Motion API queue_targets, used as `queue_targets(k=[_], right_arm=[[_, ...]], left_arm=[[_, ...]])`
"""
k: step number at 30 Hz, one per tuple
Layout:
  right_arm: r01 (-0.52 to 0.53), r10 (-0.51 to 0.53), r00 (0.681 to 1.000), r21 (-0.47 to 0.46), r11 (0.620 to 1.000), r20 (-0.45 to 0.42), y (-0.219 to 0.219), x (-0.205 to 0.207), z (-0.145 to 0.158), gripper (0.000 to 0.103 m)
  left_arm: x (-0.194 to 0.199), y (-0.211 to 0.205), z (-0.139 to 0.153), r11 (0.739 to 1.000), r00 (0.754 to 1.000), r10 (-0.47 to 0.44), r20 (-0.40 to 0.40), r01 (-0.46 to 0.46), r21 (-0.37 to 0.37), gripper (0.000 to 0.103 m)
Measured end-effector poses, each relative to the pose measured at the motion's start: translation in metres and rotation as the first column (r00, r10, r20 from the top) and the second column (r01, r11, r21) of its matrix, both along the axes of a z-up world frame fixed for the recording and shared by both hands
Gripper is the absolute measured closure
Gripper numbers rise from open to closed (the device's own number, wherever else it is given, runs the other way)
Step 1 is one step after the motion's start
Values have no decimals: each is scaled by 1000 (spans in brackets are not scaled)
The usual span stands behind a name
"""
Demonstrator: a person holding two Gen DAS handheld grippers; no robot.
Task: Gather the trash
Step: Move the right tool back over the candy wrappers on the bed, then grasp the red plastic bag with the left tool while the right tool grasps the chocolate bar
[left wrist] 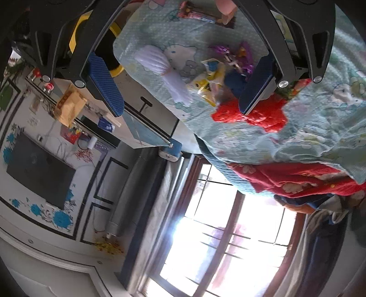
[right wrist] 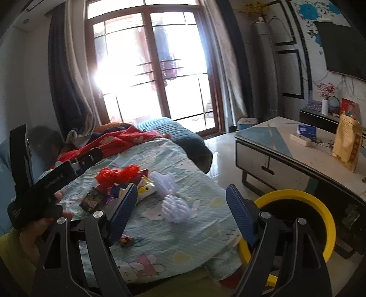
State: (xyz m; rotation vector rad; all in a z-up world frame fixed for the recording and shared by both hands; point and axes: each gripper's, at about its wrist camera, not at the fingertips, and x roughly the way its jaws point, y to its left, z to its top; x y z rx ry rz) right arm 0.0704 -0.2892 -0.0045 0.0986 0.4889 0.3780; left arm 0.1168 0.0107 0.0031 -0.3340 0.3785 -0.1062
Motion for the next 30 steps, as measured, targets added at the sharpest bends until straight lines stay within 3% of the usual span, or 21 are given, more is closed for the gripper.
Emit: queue_targets(k=[11,20,30], right_arm=[[-147,144,988,-48,988,-57,49,11,-12,26],[-290,271,949,-112,950,-159,98,23,-42,26],[-406,359,897,-157,900,-258,140,33,-79,26]], left_arm=[[5,53,0,993,994,104,-21,-105,-49,11],[15,102,-11,977,976,191,-104,-199,-73,11],[57,126,-32,978,964,133,-230,-165,-127,14]])
